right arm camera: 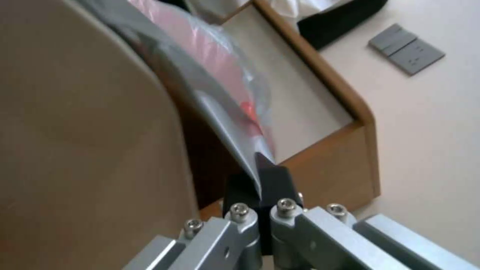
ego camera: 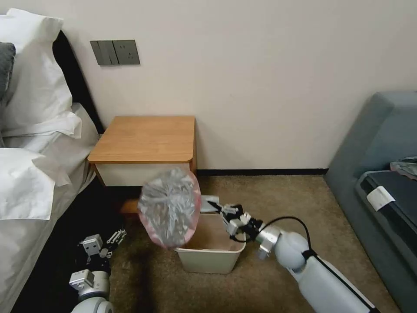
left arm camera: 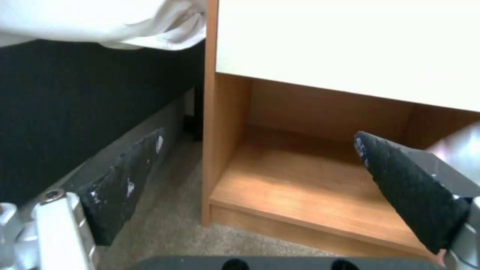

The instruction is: Pick up the garbage bag from the table and place it over the trash can.

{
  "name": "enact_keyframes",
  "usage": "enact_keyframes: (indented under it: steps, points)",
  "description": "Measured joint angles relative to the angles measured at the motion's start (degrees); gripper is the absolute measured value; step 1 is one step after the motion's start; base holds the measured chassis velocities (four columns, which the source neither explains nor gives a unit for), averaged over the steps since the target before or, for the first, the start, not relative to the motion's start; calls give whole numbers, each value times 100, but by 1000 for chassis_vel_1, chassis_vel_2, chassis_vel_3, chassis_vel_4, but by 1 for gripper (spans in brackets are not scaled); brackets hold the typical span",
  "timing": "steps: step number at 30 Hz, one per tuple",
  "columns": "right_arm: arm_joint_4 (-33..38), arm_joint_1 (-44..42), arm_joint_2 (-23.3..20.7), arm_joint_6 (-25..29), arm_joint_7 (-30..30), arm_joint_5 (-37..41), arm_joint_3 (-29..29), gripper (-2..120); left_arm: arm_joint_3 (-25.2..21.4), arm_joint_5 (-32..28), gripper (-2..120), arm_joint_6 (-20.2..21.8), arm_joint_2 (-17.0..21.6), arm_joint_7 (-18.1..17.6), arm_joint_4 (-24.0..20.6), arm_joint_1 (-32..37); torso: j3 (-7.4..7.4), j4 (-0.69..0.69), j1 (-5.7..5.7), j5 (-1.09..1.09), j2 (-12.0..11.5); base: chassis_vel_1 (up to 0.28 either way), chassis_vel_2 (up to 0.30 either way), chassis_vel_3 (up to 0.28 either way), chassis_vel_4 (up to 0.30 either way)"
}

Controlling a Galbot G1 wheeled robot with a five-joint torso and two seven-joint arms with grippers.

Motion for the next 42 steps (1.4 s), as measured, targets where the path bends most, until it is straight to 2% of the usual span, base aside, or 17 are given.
enact_keyframes:
  steps: [18,22,25,27,29,31,33,36,38,39,40,42]
  points:
    - [-106,-187,-23,77,-28,10,28,0,189,197,100,23,12,-4,94,-92,0,0,0,1,-1,0,0,0,0]
    - [-59,-259,-112,28,-63,280,23,-1,209,260,100,24,52,-4,141,-86,0,0,0,1,-1,0,0,0,0]
    - [88,-284,-362,-158,-320,880,-52,13,230,302,100,23,113,-4,166,-75,0,1,0,1,-1,0,0,0,0]
    - [131,-281,-445,-202,-425,1058,-60,16,243,313,100,27,139,-4,165,-77,0,1,0,1,-1,0,0,0,0]
    - [216,-242,-647,-276,-661,1471,-76,28,287,338,100,79,210,-3,133,-103,0,1,0,0,-1,0,0,0,0]
    - [254,-225,-729,-311,-744,1630,-78,32,305,347,100,102,240,-2,109,-125,0,0,0,0,-1,0,0,0,0]
    - [352,-209,-907,-388,-886,1889,-58,43,342,357,100,173,316,1,25,-163,0,0,0,0,-1,0,0,0,0]
    - [405,-211,-999,-396,-990,2014,-17,48,358,353,100,221,363,4,-45,-169,0,1,0,1,-1,0,0,0,0]
    - [527,-217,-1234,-453,-1248,2459,38,58,399,323,100,310,470,15,-198,-178,0,0,0,-1,-1,0,0,0,0]
    - [560,-212,-1303,-503,-1329,2635,39,63,413,311,100,333,509,20,-254,-180,0,-1,0,-1,-1,0,0,0,0]
    - [560,-212,-1303,-503,-1329,2635,39,63,413,311,100,333,509,20,-254,-180,0,-1,0,-1,-1,0,0,0,0]
    - [648,-177,-1423,-579,-1628,3009,73,74,437,238,100,425,607,45,-407,-163,0,0,0,1,-1,0,0,0,0]
